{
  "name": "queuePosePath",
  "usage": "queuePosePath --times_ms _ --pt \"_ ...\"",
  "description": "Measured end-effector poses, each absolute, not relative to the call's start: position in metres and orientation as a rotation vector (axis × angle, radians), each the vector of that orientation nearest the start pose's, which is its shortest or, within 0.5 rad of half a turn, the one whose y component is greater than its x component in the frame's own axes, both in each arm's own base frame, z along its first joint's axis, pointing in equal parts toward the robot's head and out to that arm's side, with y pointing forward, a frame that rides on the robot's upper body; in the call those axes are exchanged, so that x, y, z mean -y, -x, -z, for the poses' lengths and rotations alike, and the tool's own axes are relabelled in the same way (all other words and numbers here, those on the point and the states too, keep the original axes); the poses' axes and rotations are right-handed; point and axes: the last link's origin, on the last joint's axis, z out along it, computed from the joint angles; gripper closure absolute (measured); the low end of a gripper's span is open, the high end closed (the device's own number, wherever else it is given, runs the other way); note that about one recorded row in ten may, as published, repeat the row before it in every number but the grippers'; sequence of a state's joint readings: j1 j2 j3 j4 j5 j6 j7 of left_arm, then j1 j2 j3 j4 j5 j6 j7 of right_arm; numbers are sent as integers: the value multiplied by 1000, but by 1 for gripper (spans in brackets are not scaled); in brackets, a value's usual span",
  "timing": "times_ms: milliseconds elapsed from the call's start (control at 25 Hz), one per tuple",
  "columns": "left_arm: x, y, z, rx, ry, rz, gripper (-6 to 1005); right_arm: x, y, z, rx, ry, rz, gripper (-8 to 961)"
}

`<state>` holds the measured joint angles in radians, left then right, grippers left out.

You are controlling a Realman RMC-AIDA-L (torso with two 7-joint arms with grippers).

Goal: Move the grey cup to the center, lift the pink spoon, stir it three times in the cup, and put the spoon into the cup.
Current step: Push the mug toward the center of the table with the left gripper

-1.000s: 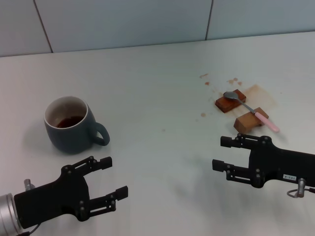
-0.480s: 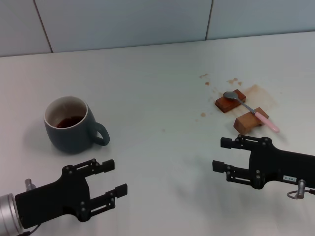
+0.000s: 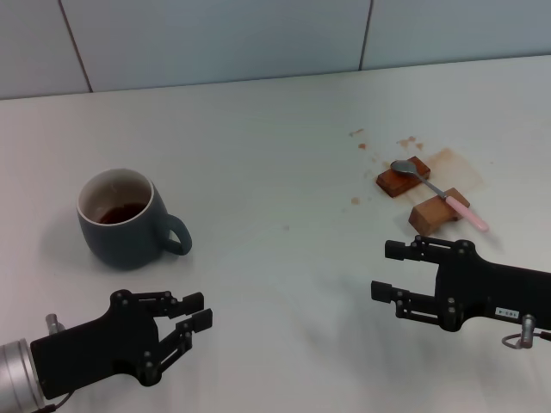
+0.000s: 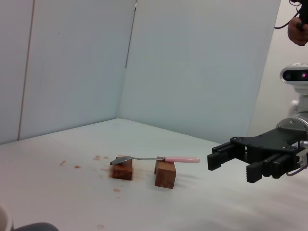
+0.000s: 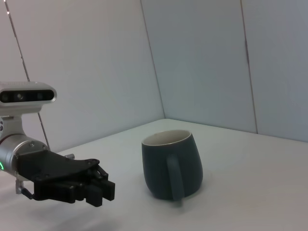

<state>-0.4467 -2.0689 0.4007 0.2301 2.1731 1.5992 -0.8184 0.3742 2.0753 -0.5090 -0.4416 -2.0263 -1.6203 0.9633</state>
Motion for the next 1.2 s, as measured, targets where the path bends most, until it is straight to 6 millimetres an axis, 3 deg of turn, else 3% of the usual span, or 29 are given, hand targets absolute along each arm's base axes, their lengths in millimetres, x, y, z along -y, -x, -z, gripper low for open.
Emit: queuePosePath --times_ms 200,320,480,520,600,720,840,920,1000,1040,1080,1120,1200 --pt "-252 301 53 491 2681 884 726 -261 -317 17 -527 2603 -802 293" --pt "-255 297 49 487 2622 946 844 -260 -317 18 -529 2603 -803 293" --pt "-262 295 33 413 2366 1066 948 -260 -318 17 -532 2600 -803 294" --pt "-268 299 20 360 2187 1072 961 -260 -318 17 -534 2599 -804 294" --pt "-270 302 14 346 2109 1064 988 -260 -318 18 -532 2599 -804 294" --pt "-276 321 -7 284 1828 929 1001 -259 -318 18 -533 2598 -803 294" --pt "-277 331 -10 252 1760 817 1001 -258 -319 18 -535 2597 -802 294" --pt "-279 341 -4 188 1719 633 1001 -257 -320 18 -537 2595 -801 294" --pt "-279 341 -4 188 1719 633 1001 -257 -320 17 -538 2593 -801 294" --pt "-281 345 7 109 1708 459 1001 -257 -320 17 -538 2591 -802 294" --pt "-281 345 8 100 1708 441 1001 -257 -320 17 -539 2589 -802 294" --pt "-285 345 19 53 1708 313 1001 -257 -320 17 -539 2586 -803 294" --pt "-287 345 23 42 1710 283 1001 -257 -320 17 -539 2585 -803 294"
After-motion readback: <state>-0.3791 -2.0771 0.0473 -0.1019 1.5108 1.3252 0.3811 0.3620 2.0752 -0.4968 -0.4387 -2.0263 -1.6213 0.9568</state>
